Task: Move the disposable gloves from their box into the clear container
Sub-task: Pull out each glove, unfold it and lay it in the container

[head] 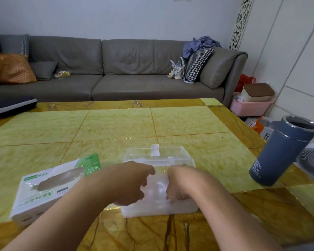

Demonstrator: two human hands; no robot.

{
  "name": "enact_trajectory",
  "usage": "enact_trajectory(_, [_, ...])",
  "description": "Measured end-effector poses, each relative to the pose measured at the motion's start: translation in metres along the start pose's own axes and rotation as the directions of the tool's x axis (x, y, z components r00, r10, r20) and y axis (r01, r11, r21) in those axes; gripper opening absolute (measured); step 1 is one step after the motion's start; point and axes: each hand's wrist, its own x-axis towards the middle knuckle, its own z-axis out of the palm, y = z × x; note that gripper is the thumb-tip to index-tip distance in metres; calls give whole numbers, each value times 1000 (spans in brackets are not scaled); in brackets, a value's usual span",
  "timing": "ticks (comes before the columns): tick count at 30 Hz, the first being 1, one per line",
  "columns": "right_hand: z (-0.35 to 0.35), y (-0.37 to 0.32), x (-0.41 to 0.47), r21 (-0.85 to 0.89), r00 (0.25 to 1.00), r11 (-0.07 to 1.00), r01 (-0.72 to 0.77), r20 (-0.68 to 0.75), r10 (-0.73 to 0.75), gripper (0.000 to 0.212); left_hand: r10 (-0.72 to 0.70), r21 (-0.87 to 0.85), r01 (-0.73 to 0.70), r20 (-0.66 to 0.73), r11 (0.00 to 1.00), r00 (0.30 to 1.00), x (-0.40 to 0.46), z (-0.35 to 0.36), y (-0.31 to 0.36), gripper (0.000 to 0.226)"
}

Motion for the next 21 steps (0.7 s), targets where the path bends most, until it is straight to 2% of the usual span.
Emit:
enact_trajectory(4, [2,-1,-8,16,999,999,30,-33,-29,20,38,5,-38,-294,999,955,-32,17,5,42])
enact_trajectory(6, [2,-1,-17,25,996,998,50,-79,-48,22,49,56,-34,-306,998,951,-45,25,13,27])
enact_trajectory(8, [2,0,-23,47,993,998,50,-113,-44,19,47,169,-4,-247,986,968,-54,31,21,48])
enact_trajectory(10, [2,-1,-25,56,991,998,39,-129,-31,22,47,239,1,-197,971,979,-55,36,26,59])
enact_trajectory(14, [4,-6,-25,48,978,999,16,-207,-6,16,111,261,-44,-248,964,962,-52,44,21,57])
enact_trajectory(17, [8,-10,-28,-9,948,1000,3,-319,-5,14,131,149,-85,-333,985,934,-54,51,11,51])
enact_trajectory(21, [7,-22,-39,-86,870,996,-26,-493,-20,9,116,-82,-189,-538,979,835,-69,45,-4,43])
